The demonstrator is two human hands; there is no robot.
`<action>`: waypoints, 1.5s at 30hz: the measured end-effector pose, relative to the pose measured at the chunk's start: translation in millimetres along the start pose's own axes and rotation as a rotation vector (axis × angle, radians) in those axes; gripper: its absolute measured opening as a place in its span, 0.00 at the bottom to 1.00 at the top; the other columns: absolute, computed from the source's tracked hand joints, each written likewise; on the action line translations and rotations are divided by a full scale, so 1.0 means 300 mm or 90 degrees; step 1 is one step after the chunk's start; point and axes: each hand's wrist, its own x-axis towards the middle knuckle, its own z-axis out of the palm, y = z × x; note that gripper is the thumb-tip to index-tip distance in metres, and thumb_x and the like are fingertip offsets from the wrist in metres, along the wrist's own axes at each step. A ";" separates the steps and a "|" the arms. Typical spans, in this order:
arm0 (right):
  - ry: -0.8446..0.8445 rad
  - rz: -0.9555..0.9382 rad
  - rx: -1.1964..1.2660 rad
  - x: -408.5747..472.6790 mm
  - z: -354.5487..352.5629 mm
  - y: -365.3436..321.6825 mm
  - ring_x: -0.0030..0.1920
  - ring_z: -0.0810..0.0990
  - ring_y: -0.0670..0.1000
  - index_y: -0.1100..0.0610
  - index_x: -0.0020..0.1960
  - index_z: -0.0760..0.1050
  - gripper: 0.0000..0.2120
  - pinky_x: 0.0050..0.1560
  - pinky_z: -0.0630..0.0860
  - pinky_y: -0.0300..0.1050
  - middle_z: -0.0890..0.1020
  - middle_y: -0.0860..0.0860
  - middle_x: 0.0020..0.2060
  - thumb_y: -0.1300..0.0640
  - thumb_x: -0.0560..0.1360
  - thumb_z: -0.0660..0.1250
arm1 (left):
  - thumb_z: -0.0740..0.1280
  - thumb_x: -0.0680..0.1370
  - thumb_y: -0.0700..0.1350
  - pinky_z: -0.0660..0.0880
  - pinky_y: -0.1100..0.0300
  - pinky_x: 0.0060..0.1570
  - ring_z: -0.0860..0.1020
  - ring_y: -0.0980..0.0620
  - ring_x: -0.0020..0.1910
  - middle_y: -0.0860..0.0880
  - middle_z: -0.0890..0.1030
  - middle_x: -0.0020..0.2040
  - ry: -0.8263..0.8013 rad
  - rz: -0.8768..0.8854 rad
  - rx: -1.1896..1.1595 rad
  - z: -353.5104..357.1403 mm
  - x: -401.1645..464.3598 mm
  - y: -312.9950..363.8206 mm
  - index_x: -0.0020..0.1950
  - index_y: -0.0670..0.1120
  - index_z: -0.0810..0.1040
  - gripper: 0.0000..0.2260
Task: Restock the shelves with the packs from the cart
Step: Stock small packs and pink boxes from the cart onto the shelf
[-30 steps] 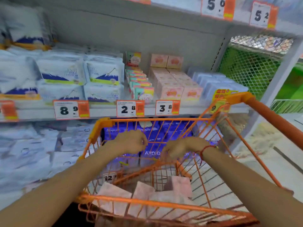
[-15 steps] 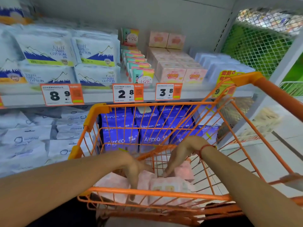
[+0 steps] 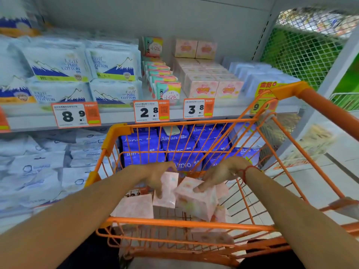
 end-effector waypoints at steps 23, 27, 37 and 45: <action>0.275 -0.150 0.095 0.120 -0.001 0.024 0.40 0.74 0.49 0.57 0.37 0.76 0.16 0.41 0.70 0.44 0.80 0.49 0.38 0.50 0.60 0.79 | 0.72 0.67 0.35 0.70 0.61 0.48 0.72 0.50 0.49 0.48 0.74 0.47 0.049 -0.241 -0.502 -0.063 -0.047 0.052 0.35 0.44 0.77 0.06; 0.267 -0.190 0.247 0.082 -0.052 0.010 0.47 0.79 0.46 0.57 0.54 0.75 0.33 0.40 0.76 0.39 0.79 0.51 0.51 0.45 0.55 0.82 | 0.67 0.70 0.28 0.72 0.61 0.43 0.72 0.51 0.41 0.48 0.75 0.42 0.036 -0.241 -0.526 -0.089 -0.062 0.042 0.35 0.44 0.76 0.12; 0.161 -0.129 0.375 -0.019 -0.061 -0.014 0.54 0.80 0.54 0.58 0.58 0.76 0.35 0.49 0.77 0.47 0.80 0.54 0.52 0.31 0.65 0.68 | 0.76 0.69 0.45 0.76 0.60 0.58 0.80 0.53 0.54 0.51 0.80 0.59 -0.175 -0.203 -0.416 -0.087 -0.074 0.072 0.53 0.48 0.80 0.14; 0.250 -0.192 0.398 -0.137 -0.059 -0.015 0.59 0.74 0.54 0.69 0.70 0.59 0.29 0.70 0.65 0.53 0.62 0.66 0.72 0.54 0.77 0.64 | 0.73 0.72 0.42 0.73 0.60 0.62 0.74 0.53 0.63 0.51 0.78 0.61 -0.184 -0.187 -0.362 -0.096 -0.087 0.080 0.56 0.49 0.77 0.14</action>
